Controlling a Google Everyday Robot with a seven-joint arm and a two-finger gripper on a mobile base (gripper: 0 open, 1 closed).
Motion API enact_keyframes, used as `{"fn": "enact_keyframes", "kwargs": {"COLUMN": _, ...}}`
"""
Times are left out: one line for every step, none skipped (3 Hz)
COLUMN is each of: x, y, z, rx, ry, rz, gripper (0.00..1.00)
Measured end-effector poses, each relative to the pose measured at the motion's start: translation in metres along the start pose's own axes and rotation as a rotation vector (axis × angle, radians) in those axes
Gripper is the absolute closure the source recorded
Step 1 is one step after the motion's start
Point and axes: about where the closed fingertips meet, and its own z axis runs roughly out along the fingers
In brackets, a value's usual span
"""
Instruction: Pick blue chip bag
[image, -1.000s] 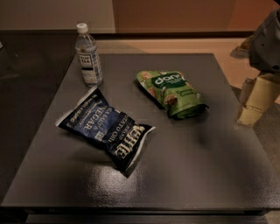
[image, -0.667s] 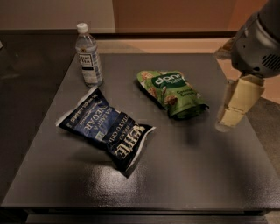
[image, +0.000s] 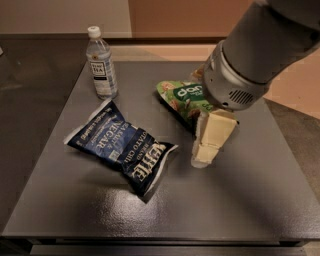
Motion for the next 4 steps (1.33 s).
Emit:
{"fn": "enact_keyframes", "kwargs": {"x": -0.034, "y": 0.01, "z": 0.034, "rx": -0.04, "ry": -0.026, "rz": -0.055, "gripper": 0.0}}
{"fn": "enact_keyframes", "kwargs": {"x": -0.06, "y": 0.014, "z": 0.07, "rx": -0.077, "ry": -0.042, "rz": -0.075, "gripper": 0.0}}
{"fn": "enact_keyframes", "kwargs": {"x": -0.074, "y": 0.012, "z": 0.098, "rx": -0.103, "ry": -0.056, "rz": -0.06, "gripper": 0.0}}
{"fn": "enact_keyframes", "kwargs": {"x": -0.087, "y": 0.014, "z": 0.12, "rx": -0.148, "ry": -0.077, "rz": -0.045, "gripper": 0.0}}
